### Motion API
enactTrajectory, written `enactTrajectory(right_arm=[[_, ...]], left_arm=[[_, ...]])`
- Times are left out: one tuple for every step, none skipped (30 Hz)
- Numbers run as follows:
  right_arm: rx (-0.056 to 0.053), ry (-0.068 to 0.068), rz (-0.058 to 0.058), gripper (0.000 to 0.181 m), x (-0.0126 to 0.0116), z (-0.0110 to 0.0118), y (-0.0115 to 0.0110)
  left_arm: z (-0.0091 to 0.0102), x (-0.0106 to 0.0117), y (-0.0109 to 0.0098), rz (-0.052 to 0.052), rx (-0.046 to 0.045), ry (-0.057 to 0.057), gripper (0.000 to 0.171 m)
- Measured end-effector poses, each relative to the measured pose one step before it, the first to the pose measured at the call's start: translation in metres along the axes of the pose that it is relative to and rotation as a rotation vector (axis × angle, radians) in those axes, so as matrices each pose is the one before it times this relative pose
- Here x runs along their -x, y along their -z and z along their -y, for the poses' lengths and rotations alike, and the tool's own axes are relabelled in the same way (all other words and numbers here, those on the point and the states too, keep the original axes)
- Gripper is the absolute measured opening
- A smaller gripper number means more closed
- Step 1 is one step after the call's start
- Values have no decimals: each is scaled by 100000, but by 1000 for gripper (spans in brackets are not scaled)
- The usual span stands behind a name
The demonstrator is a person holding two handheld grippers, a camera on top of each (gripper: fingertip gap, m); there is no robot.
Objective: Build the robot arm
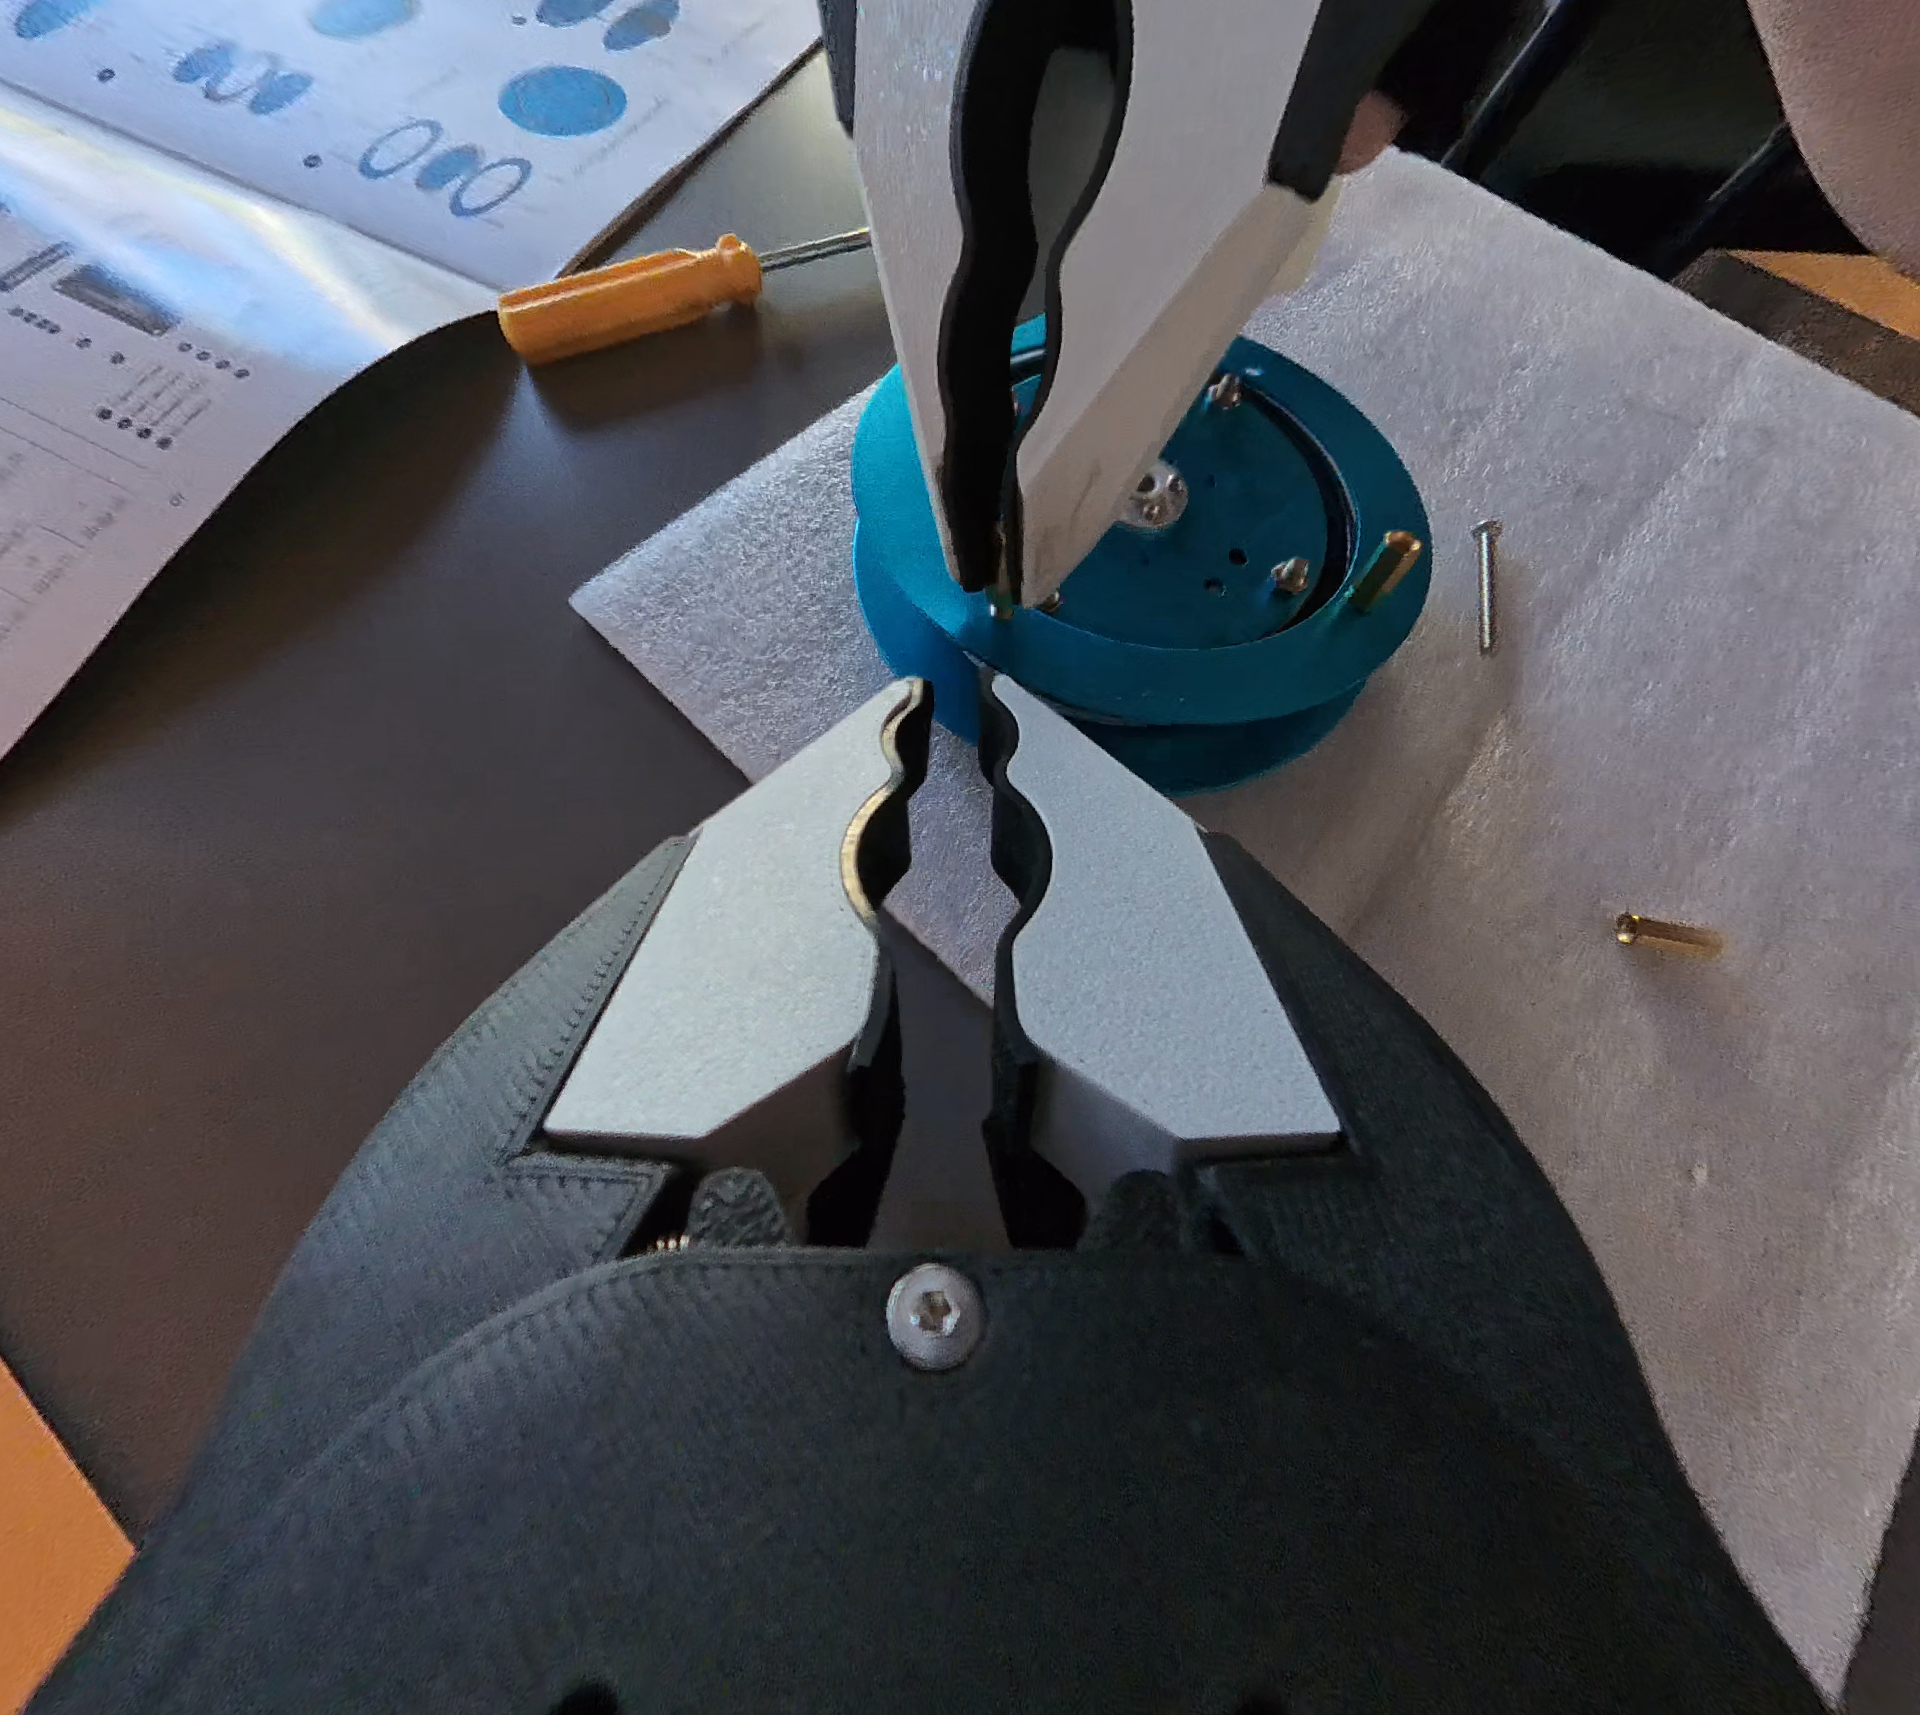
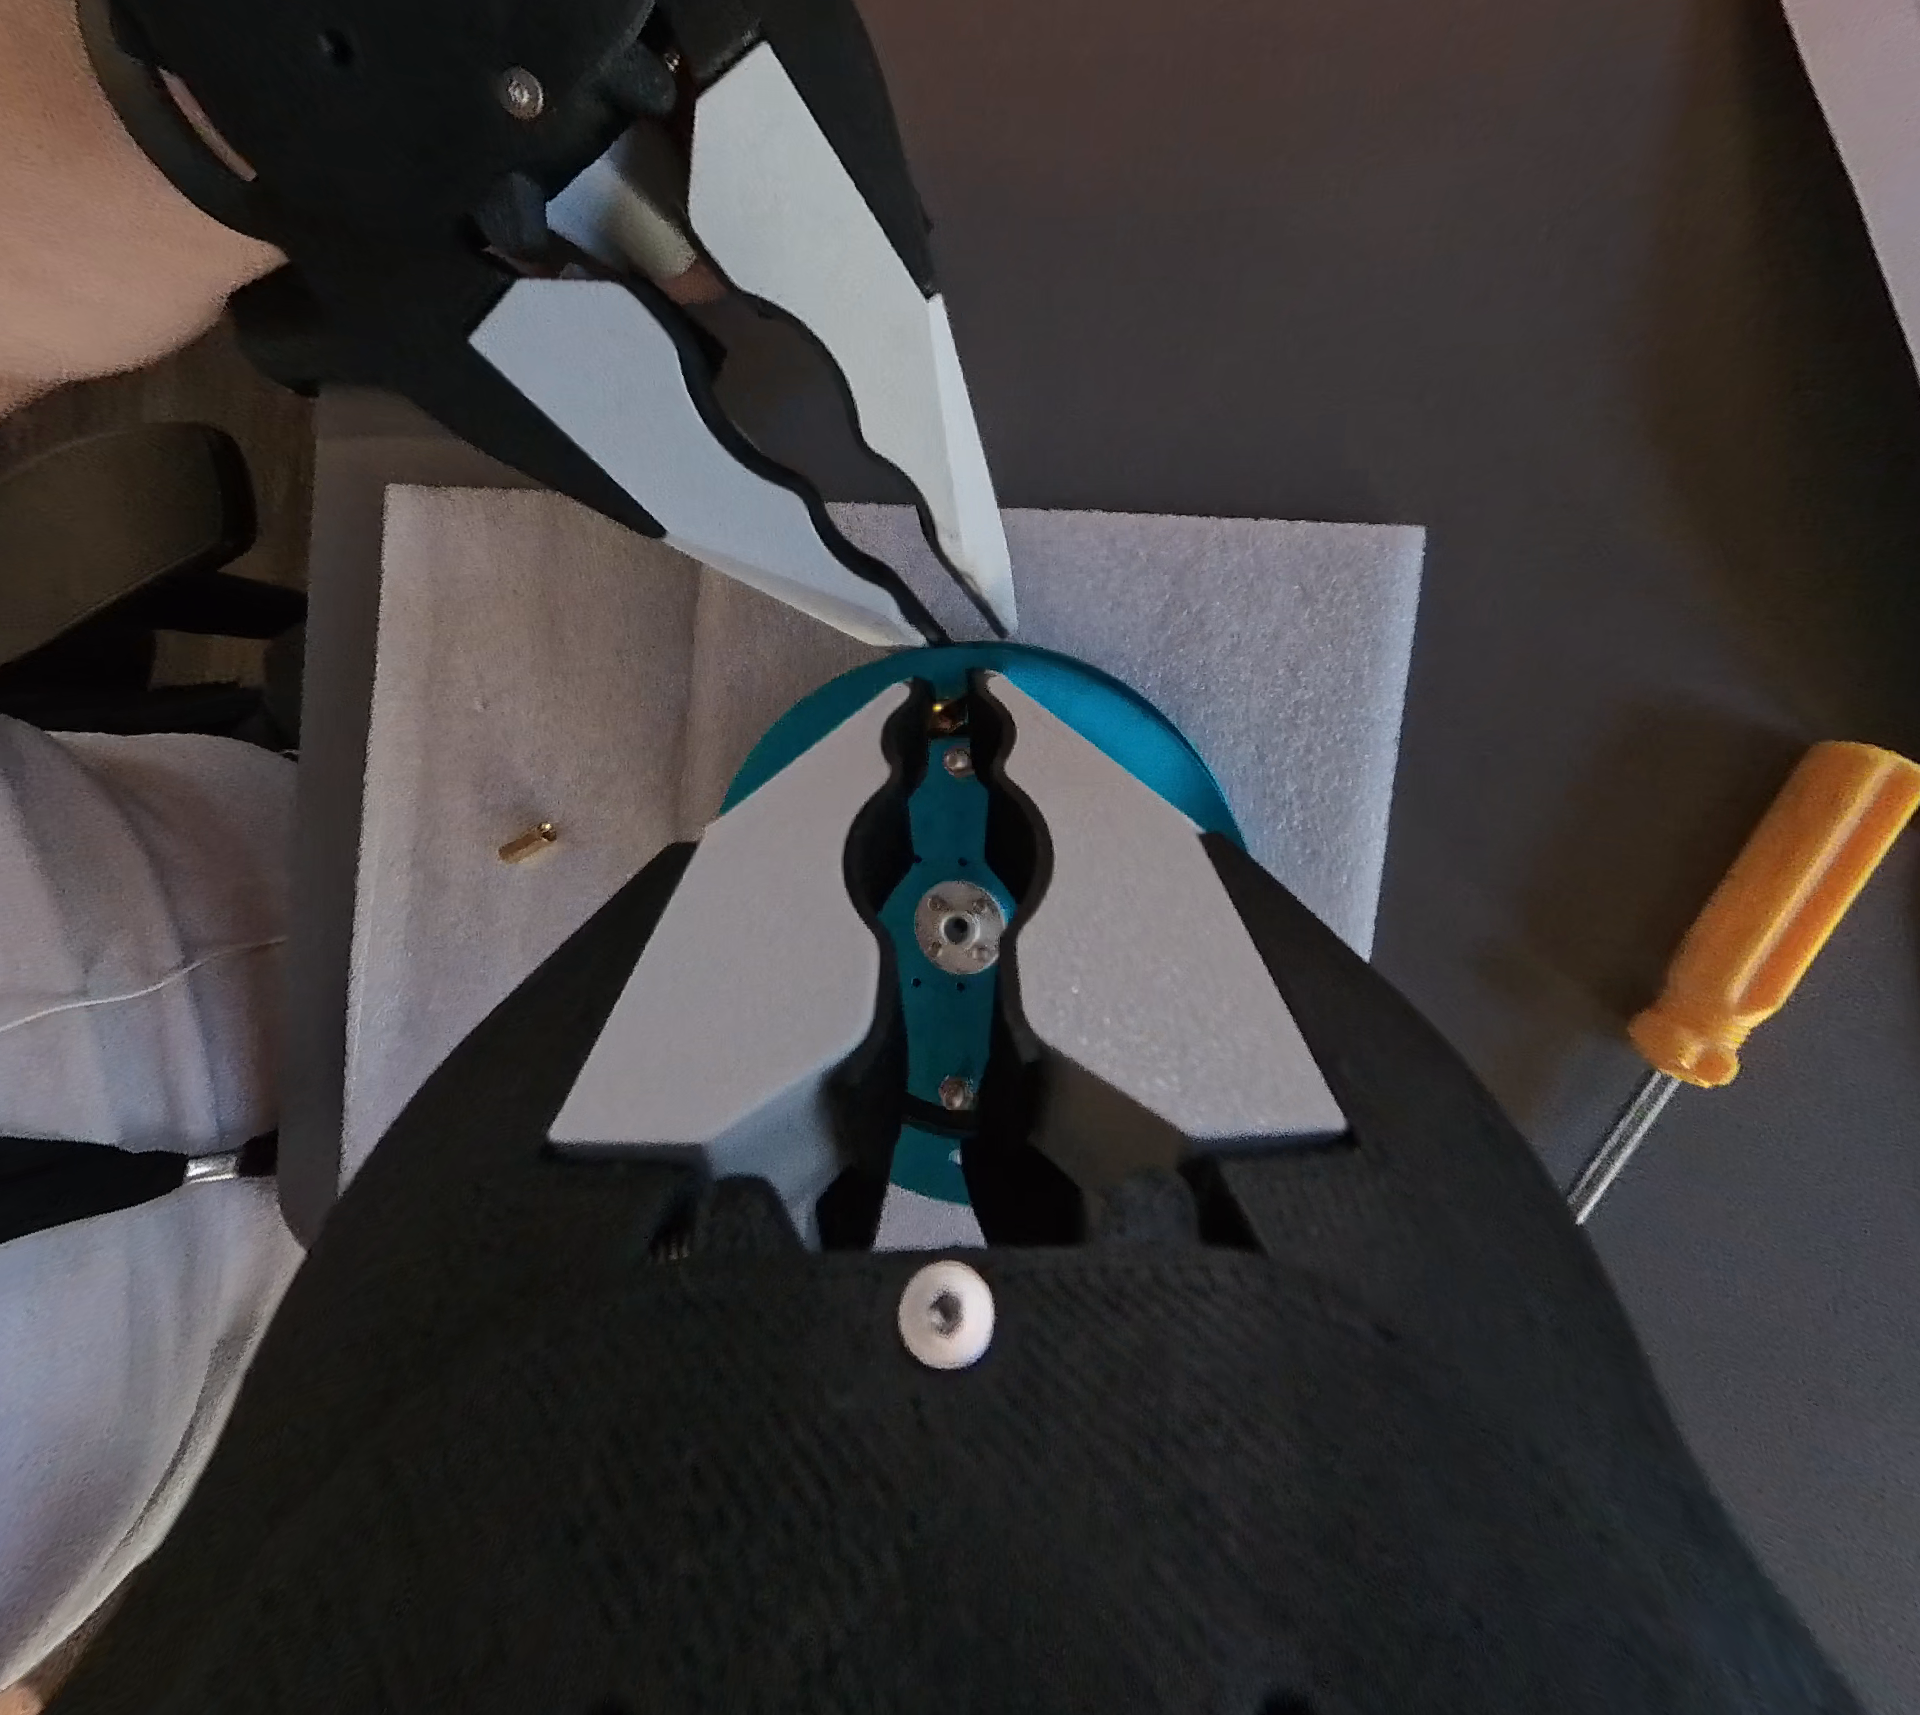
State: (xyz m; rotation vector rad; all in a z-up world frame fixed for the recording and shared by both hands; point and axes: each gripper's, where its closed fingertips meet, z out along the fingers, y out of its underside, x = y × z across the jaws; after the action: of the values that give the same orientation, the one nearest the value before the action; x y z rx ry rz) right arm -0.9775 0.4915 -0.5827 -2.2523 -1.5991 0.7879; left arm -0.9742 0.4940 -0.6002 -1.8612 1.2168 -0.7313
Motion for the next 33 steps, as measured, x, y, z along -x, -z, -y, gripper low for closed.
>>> enactTrajectory(right_arm=[[-397,-548,4,6,-2,-86,111],[136,-1071,109,6,-20,-123,64],[-71,-1476,545,6,26,-50,1],[226,-1896,881,7,54,-52,-55],[413,-1797,1054,7,111,-24,-74],[1190,-1070,397,8,47,-110,-74],[1732,-676,-798,8,-103,-175,-70],[1651,-674,-1073,8,-88,-148,-66],[1405,-484,-837,8,5,-94,-36],[1094,-15,-963,8,22,-62,-15],[548,686,-1144,8,-1,-9,1],[-489,1283,-1043,8,-17,144,6],[-1839,1249,-905,11,-53,286,17],[-2007,1120,-354,14,-23,261,27],[-1398,1273,-230,16,3,102,58],[-1542,1156,-944,16,-77,-12,114],[-2003,1330,-1165,17,-112,-41,169],[-2264,1418,-1275,17,-112,-60,242],[-2338,944,-1995,18,-218,-113,357],[-2808,645,-2581,20,-323,-97,479],[-3562,1081,-1899,24,-197,-73,552],[-3516,1235,-1343,25,-100,-179,606],[-2612,115,-2600,26,-337,-414,621],[-1772,-752,-3639,28,-615,-637,594],[-1693,-932,-3290,31,-680,-787,553],[-2484,-2194,-2905,33,-745,-815,511],[-3234,-4043,-1622,36,-674,-754,493],[-3389,-5140,422,40,-452,-689,454],[-3637,-5328,2338,42,-165,-566,421],[-3498,-5027,2754,43,-51,-471,377],[-2899,-4047,1648,43,-102,-419,351],[-2769,-2288,816,45,-93,-302,303],[-2656,-939,1030,46,72,-173,249]], left_arm=[[-69,-27,-85,-201,651,-224,7],[-142,23,-153,187,1263,-390,6],[-125,104,-156,717,1266,-866,6],[-13,130,-108,1113,645,-1218,5],[65,175,-70,1412,86,-1222,5],[29,116,-77,977,138,-755,5],[-28,57,-95,370,355,23,4],[-70,40,-85,142,475,354,5],[-33,26,-41,228,283,63,6],[-70,-21,-45,78,462,-78,6],[-132,-61,-58,-116,846,-68,6],[-135,-33,-60,-103,902,142,4],[-127,-14,-46,-162,841,314,4],[-71,18,-57,-137,584,489,4],[-63,42,-61,28,530,478,4],[-36,38,-49,-37,420,468,4],[26,-10,-27,-365,-47,783,3],[-19,2,-26,-418,202,1392,3],[-104,-7,-49,-843,631,2562,4],[-36,-75,-32,-1788,292,3676,3],[16,-80,8,-1943,24,3525,3],[-34,-46,-11,-1466,325,2460,4],[-38,-23,0,-870,177,1346,5],[-51,-29,-5,-828,182,1100,5],[-42,-49,3,-994,248,1285,6],[-35,-64,23,-1051,294,1216,6],[-32,-35,39,-897,270,1003,7],[-19,31,62,-322,378,585,6],[23,42,70,25,144,-8,5],[-24,-76,1,-432,-38,-363,5],[-66,-50,-52,-380,202,10,5],[-11,-27,-22,-494,-15,405,6],[-31,-51,-10,-714,40,585,7]])
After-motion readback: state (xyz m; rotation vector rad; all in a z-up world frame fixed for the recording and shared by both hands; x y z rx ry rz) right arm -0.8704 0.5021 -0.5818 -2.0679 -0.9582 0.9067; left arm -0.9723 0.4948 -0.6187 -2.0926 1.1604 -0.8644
